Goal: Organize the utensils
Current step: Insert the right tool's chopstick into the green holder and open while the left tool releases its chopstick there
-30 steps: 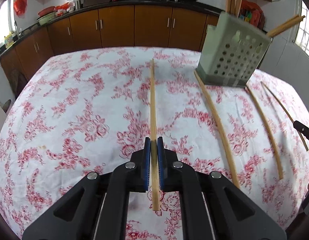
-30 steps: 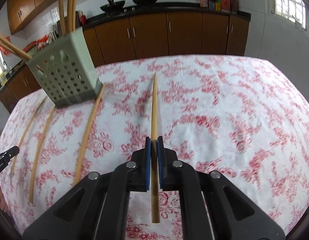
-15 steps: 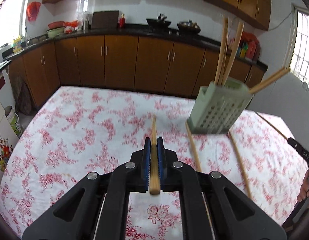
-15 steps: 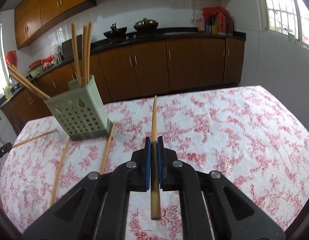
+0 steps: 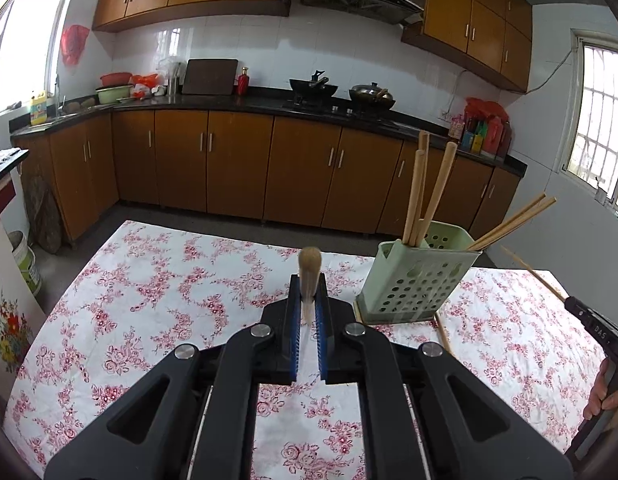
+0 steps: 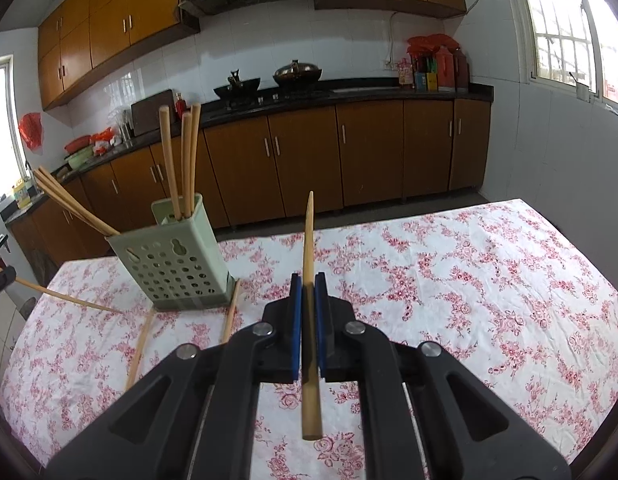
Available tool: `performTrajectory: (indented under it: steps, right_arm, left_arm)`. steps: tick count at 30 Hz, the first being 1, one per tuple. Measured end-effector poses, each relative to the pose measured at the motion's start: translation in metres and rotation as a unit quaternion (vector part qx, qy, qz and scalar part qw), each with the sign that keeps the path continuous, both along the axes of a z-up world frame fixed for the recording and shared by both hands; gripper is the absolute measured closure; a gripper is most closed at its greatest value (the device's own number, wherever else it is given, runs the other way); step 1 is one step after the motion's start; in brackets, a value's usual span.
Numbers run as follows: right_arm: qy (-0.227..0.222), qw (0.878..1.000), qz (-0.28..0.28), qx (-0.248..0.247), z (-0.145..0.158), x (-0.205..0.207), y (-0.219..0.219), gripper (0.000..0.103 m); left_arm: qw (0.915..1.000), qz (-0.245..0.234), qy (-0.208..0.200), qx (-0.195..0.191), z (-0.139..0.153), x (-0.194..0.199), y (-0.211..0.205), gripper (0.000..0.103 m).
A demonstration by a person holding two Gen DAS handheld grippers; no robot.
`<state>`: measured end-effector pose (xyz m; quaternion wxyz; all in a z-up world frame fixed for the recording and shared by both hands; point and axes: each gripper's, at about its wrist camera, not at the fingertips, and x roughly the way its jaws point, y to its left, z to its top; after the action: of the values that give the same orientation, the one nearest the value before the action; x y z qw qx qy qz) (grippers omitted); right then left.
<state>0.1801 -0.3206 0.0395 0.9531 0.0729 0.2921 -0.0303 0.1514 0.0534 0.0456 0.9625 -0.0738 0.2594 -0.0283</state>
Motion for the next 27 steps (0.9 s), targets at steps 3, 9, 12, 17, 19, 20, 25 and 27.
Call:
performTrajectory:
  steps: [3,9,12,17,19,20,25,27]
  right_arm:
    - [0.03,1.0,0.0,0.003,-0.013,0.007,-0.001,0.095]
    - [0.059,0.998,0.0,0.019,-0.029,0.013,-0.006,0.095]
    - [0.055,0.998,0.002,0.016,-0.024,0.013,-0.006,0.095]
    - [0.046,0.999,0.0,0.019,-0.02,0.013,-0.011,0.095]
    - [0.034,0.999,-0.002,0.023,-0.014,0.012,-0.012,0.095]
    - [0.03,0.999,-0.002,0.024,-0.011,0.011,-0.013,0.095]
    - [-0.006,1.0,-0.001,0.021,0.009,0.007,-0.012,0.095]
    - [-0.018,1.0,0.0,0.02,0.017,0.005,-0.011,0.095]
  left_arm:
    - [1.0,-0.001,0.001,0.0,-0.001,0.0,-0.002,0.096]
    - [1.0,-0.003,0.0,0.0,0.001,0.0,-0.003,0.096]
    - [1.0,-0.003,0.0,-0.001,0.001,0.0,-0.003,0.096]
    - [1.0,-0.004,0.001,-0.001,0.001,0.0,-0.004,0.096]
    - [1.0,-0.005,0.0,-0.002,0.001,0.0,-0.004,0.096]
    - [1.0,-0.005,-0.001,-0.002,0.002,0.001,-0.005,0.096]
    - [0.9999,-0.008,-0.008,-0.003,0.007,0.0,-0.008,0.096]
    - [0.9998,-0.012,-0.013,-0.002,0.011,-0.002,-0.009,0.096]
